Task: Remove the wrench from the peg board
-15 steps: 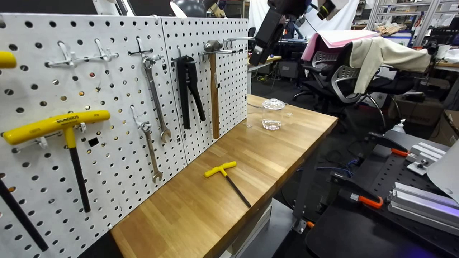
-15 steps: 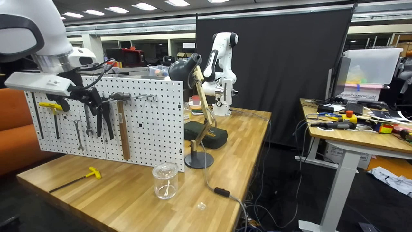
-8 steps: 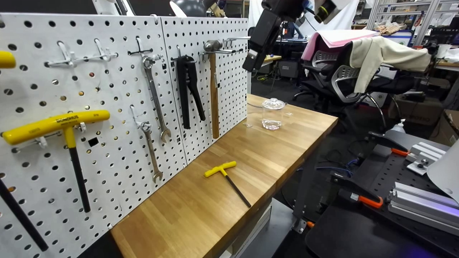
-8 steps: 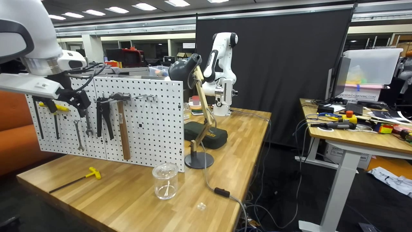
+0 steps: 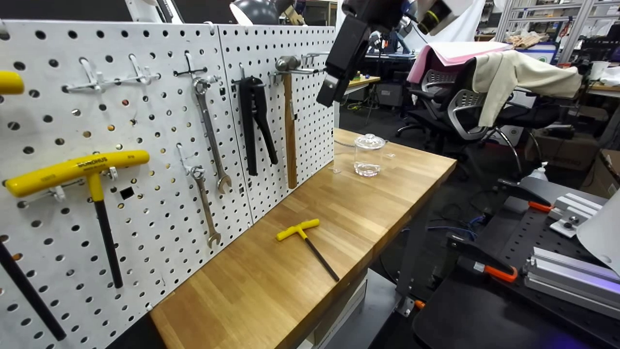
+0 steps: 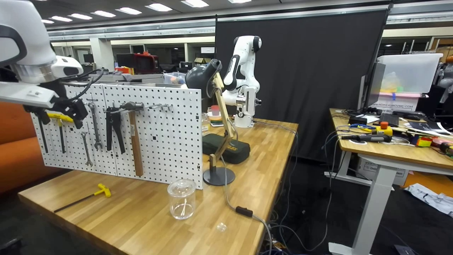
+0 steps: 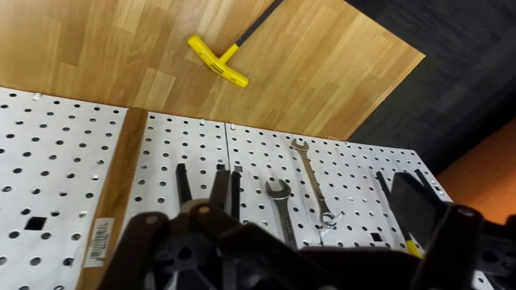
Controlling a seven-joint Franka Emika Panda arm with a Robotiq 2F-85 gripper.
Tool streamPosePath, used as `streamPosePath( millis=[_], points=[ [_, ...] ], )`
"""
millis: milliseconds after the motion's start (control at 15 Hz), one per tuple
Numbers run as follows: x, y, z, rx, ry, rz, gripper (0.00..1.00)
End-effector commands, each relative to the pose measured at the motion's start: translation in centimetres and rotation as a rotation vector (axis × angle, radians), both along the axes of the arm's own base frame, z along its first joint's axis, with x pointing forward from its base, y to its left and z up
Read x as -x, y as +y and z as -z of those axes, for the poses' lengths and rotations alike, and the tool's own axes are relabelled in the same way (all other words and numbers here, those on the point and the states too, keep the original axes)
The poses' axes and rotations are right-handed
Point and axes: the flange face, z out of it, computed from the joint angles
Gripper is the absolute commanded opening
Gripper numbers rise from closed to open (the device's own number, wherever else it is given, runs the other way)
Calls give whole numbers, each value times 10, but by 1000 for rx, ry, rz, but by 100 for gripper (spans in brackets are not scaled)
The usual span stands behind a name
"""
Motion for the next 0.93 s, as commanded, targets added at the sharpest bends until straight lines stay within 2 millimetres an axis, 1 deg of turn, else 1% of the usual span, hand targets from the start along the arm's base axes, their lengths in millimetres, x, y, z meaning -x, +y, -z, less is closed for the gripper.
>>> streamPosePath(
  millis=[0,133,200,333,400,467,600,867],
  points=[
    [-2,41,18,8,-9,4,100],
    [-7,60,31,28,-27,6,100],
    [-13,67,37,35,-45,9,100],
    [-27,75,43,40,-87,16,100],
    [-34,79,41,38,-106,15,100],
    [-21,74,42,43,-77,5,100],
    [-32,79,44,43,-92,10,100],
    [-33,79,43,42,-94,10,100]
  ],
)
